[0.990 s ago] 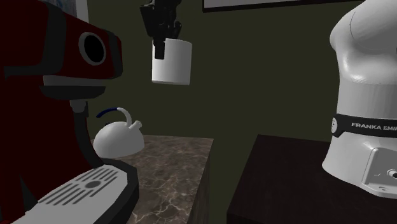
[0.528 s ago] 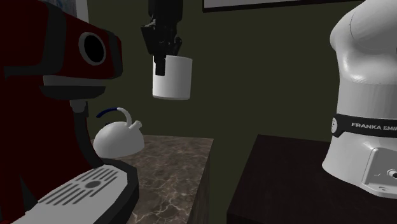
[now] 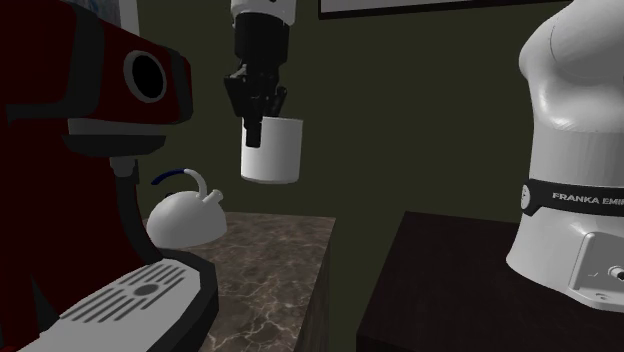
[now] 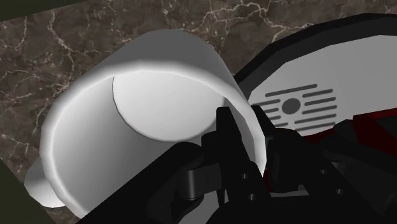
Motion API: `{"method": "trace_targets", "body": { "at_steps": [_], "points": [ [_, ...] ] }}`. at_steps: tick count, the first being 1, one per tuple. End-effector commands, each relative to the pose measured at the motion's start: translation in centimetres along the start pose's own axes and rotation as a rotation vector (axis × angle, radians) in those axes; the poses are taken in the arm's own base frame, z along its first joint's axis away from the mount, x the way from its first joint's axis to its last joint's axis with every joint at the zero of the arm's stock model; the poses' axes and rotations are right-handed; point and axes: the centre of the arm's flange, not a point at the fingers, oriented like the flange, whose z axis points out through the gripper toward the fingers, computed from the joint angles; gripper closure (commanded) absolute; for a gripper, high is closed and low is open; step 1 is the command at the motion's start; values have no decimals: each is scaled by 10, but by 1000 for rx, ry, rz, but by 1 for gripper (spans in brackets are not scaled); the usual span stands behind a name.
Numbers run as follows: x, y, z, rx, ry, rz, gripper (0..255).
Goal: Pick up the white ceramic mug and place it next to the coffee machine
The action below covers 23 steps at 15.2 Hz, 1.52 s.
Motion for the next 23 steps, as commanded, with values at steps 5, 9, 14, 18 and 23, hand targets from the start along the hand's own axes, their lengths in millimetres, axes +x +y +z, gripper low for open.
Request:
{"method": "trace_targets", "body": {
  "at_steps": [5, 9, 14, 18, 23],
  "points": [
    [-3, -1, 31, 0, 1, 0, 255],
    [-5, -1, 52, 0, 1, 0, 255],
    [-8, -2, 78, 0, 1, 0, 255],
    [-10, -2, 99, 0, 1, 0, 255],
    [-13, -3, 125, 0, 1, 0, 255]
  ]
}}
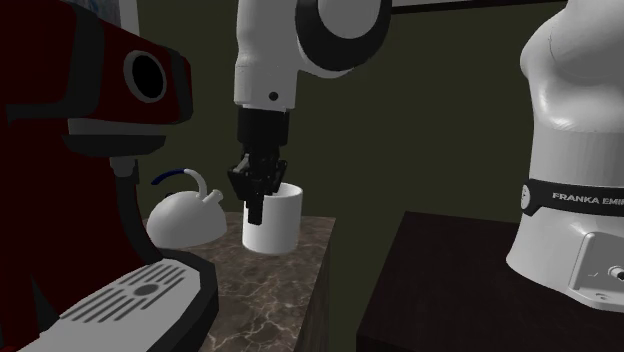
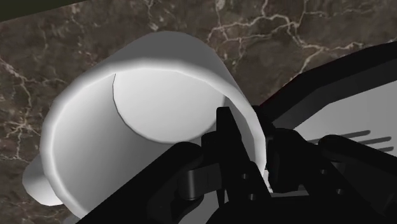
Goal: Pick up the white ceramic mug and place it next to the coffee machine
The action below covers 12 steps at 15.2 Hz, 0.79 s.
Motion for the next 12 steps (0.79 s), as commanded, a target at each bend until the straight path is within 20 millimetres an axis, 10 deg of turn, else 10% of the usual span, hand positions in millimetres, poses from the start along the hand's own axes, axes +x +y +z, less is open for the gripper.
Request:
{"method": "trace_targets", "body": {
  "at_steps": [1, 12],
  "points": [
    [-1, 0, 11, 1, 1, 0, 255],
    [-7, -1, 62, 1, 1, 0, 255]
  ]
}}
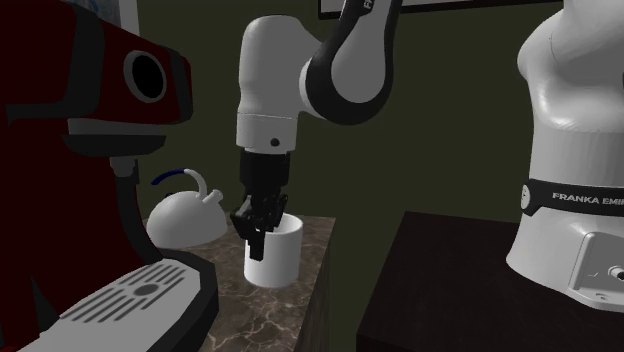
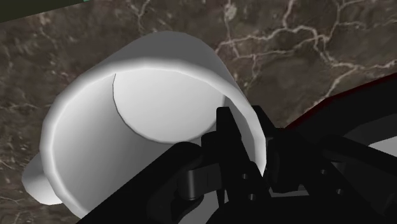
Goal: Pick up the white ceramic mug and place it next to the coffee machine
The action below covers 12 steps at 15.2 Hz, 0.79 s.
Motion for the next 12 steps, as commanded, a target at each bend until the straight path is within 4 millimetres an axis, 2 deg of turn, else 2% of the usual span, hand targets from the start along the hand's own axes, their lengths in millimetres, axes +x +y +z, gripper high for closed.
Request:
{"method": "trace_targets", "body": {
  "at_steps": [1, 7, 8, 12],
  "points": [
    [0, -1, 2, 0, 1, 0, 255],
    [0, -1, 2, 0, 1, 0, 255],
    [0, -1, 2, 0, 1, 0, 0],
    [0, -1, 2, 0, 1, 0, 0]
  ]
}}
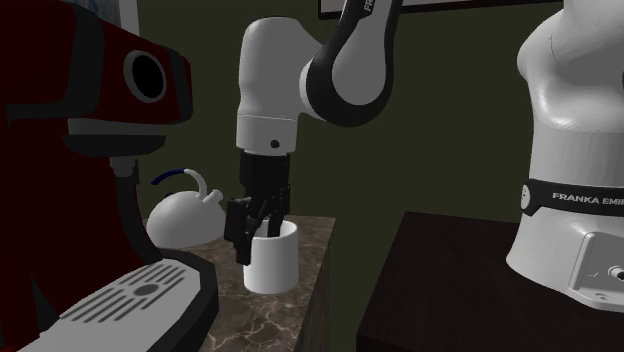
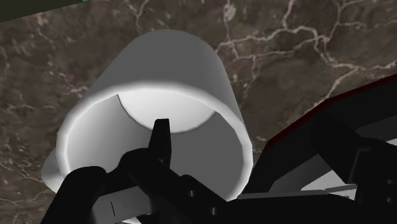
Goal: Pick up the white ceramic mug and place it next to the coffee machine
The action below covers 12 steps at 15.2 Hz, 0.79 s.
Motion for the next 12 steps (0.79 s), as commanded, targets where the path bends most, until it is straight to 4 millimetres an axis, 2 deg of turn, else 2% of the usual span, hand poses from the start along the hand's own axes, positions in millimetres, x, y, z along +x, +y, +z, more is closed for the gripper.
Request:
{"method": "trace_targets", "body": {
  "at_steps": [1, 5, 12],
  "points": [
    [0, 0, 0, 0, 0, 0, 0],
    [0, 0, -50, 0, 0, 0, 0],
    [0, 0, -50, 0, 0, 0, 0]
  ]
}}
